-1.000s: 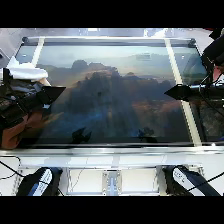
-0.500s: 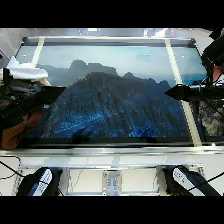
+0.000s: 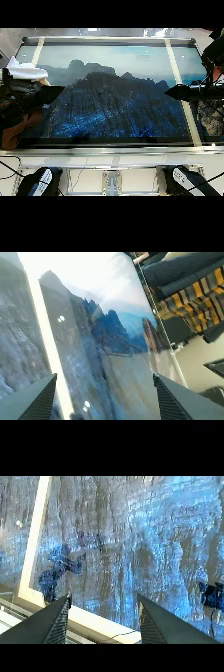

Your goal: Fold the shirts.

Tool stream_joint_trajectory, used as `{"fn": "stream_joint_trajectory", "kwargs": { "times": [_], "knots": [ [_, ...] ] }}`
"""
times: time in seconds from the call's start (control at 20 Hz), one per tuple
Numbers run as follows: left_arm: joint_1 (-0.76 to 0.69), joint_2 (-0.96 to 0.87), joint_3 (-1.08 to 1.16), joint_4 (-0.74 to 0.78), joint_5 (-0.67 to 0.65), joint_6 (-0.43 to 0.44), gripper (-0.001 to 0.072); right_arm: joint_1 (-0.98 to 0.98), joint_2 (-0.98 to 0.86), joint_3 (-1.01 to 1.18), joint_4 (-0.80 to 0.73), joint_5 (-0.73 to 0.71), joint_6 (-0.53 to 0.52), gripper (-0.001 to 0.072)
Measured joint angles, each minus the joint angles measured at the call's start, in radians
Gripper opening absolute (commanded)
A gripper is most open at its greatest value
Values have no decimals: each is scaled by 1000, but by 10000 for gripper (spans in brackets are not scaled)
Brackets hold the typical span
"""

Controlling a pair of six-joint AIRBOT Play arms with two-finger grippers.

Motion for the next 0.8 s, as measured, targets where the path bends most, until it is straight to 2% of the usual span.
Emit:
{"fn": "stream_joint_trajectory", "kwargs": {
  "times": [0.15,0.3,0.4,0.55,0.65,0.8],
  "knots": [
    [31,0,2,64,220,0,692,0,0,0,2,-15,0,453],
    [118,0,8,264,396,-53,692,0,0,0,3,-8,1,453],
    [201,0,11,495,447,-161,692,0,0,0,6,-5,2,453],
    [340,-2,13,851,467,-383,692,0,0,0,23,0,3,452],
    [419,-16,13,1020,462,-496,692,0,0,0,42,4,5,452],
    [499,-63,16,1171,425,-587,694,0,0,0,57,7,5,453]
  ]
}}
